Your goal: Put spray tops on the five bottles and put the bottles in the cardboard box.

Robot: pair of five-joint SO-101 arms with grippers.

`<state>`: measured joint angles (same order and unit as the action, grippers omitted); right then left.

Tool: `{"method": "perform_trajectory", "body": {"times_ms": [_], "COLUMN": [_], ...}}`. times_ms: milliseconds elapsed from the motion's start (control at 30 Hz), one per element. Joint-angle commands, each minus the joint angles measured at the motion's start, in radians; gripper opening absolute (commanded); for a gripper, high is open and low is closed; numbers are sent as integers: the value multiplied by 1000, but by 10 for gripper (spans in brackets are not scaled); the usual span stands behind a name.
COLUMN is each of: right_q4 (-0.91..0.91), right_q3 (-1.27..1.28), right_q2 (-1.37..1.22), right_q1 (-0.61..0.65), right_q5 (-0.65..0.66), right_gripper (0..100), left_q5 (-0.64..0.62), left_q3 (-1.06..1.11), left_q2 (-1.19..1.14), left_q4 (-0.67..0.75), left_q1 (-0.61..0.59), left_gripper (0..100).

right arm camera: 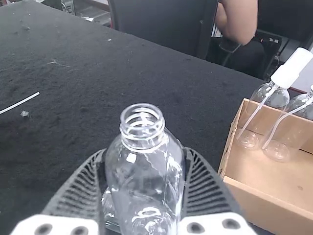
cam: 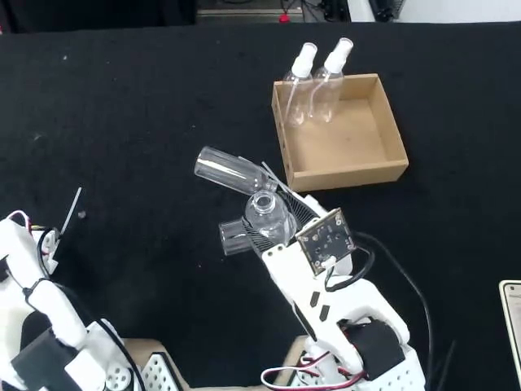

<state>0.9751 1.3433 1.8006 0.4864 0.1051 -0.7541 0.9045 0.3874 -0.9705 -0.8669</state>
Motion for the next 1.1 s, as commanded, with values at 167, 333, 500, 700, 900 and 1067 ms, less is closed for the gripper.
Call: {"method": "perform_trajectory", "body": {"times_ms": [167,333,500,700,900,1067], "right_q4": [5,5,5,5,5,6], "right_q3": [-10,-10,-10,-10,-8,-8], "right_q2": [104,104,104,104,104,104], "right_q1": [3,3,3,3,3,3], "right_q5": [6,6,6,6,6,6], "right_gripper": [12,12,12,12,12,12], "left_q5": [-12,-8,-6,141,446,882], "left_q3": [88,96,120,94,-39,-213], "left_q2": [25,26,37,37,35,37], "left_q4": [163,163,163,163,172,164], "left_q1": [-87,-76,-44,-42,12,-45], "left_gripper": [297,296,268,30,90,88]}}
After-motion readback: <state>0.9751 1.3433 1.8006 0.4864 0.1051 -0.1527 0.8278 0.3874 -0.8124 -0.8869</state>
